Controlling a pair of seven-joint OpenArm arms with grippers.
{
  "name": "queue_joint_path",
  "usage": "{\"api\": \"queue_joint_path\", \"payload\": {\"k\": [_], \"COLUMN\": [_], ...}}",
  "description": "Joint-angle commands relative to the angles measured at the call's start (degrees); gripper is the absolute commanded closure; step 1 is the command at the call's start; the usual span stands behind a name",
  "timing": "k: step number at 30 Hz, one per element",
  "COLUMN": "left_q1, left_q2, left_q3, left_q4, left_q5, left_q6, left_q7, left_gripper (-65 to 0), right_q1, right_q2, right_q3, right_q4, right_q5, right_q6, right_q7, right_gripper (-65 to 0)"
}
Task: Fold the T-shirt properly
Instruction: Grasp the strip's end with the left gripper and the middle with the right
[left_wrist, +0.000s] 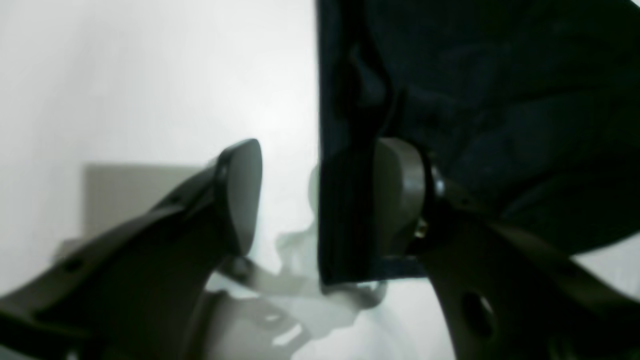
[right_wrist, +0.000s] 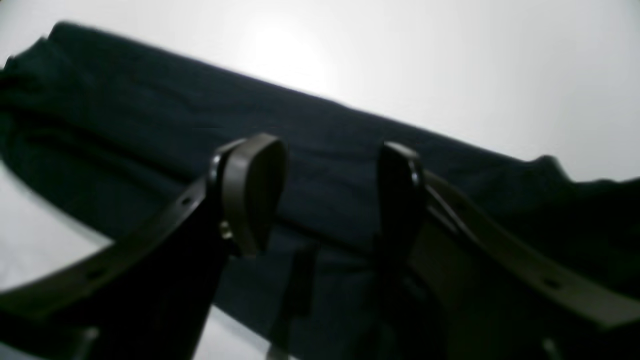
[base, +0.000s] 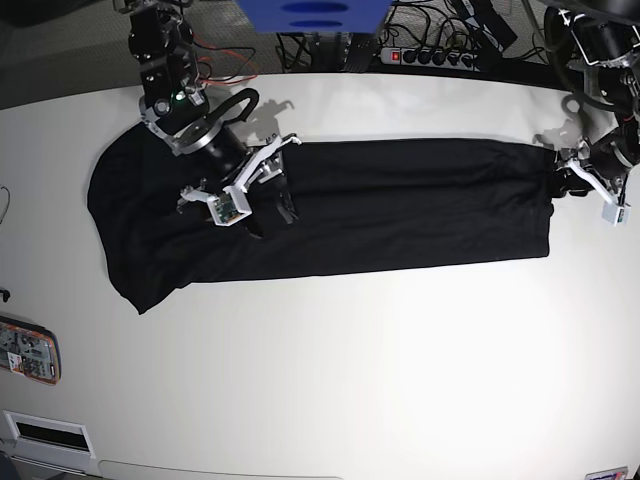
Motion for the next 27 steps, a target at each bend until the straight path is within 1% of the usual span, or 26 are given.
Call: {"api": "queue_joint_path", "payload": {"k": [1, 3, 5, 7, 10, 12, 16, 19, 20, 21, 22, 24, 25, 27], "left_q1": [-0.34, -0.34, -0.26, -0.17, -0.26, -0.34, -0.34, -0.34, -0.34, -0.34, -0.34, -0.43, -0.52, -1.84], "left_q2": [-1.32, -1.58, -1.58, -1.58, -0.97, 0.61, 2.55, 2.72, 2.72, 2.55, 2.46, 2.37, 2.37, 2.37], "left_q3": [0.26, 2.37, 5.89, 9.05, 12.13, 13.62, 13.71, 13.62, 13.54, 13.54, 13.45, 12.57, 11.08, 8.53], "left_q4": [-0.19, -1.16, -1.42, -1.42, -1.42, -1.33, -1.16, -1.16, -1.16, -1.16, -1.16, -1.16, -1.16, -1.51], "left_q5": [-0.56, -0.56, -0.47, -0.47, -0.74, -0.82, -0.82, -0.82, -0.82, -0.82, -0.82, -0.74, -0.74, -0.47], "left_q6": [-0.23, -0.23, -0.23, -0.23, -0.23, -0.23, -0.23, -0.23, -0.23, -0.23, -0.23, -0.23, -0.23, -0.23], "left_q7": [-0.28, -1.34, -4.94, -6.96, -7.05, -7.05, -7.05, -7.14, -7.32, -7.32, -7.4, -7.4, -7.4, -7.4], "left_gripper": [-33.6, -33.6, -33.7, -33.7, -33.6, -33.6, -33.4, -32.6, -30.6, -26.8, -20.7, -4.6, 0.0, 0.0], "right_q1": [0.36, 0.36, 0.36, 0.36, 0.36, 0.36, 0.36, 0.36, 0.36, 0.36, 0.36, 0.36, 0.36, 0.36], "right_q2": [0.15, 0.15, 0.15, 0.15, 0.15, 0.15, 0.15, 0.15, 0.15, 0.15, 0.15, 0.15, 0.15, 0.15], "right_q3": [0.37, 0.45, 0.45, 0.45, 0.45, 0.45, 0.54, 0.54, 0.54, 0.54, 0.54, 0.54, 0.54, 0.54], "right_q4": [1.2, 1.2, 1.2, 1.2, 1.2, 1.2, 1.2, 1.2, 1.2, 1.2, 1.2, 1.2, 1.2, 1.2], "right_q5": [0.47, 0.47, 0.47, 0.47, 0.47, 0.47, 0.47, 0.47, 0.47, 0.47, 0.47, 0.47, 0.47, 0.47], "right_q6": [0.11, 0.11, 0.11, 0.11, 0.11, 0.11, 0.11, 0.11, 0.11, 0.11, 0.11, 0.11, 0.11, 0.11], "right_q7": [1.77, 1.77, 1.77, 1.77, 1.77, 1.77, 1.77, 1.77, 1.77, 1.77, 1.77, 1.77, 1.77, 1.77], "right_gripper": [-31.9, -31.9, -31.9, -31.9, -31.9, -31.9, -31.8, -31.8, -31.8, -31.8, -31.8, -31.8, -31.8, -31.8]}}
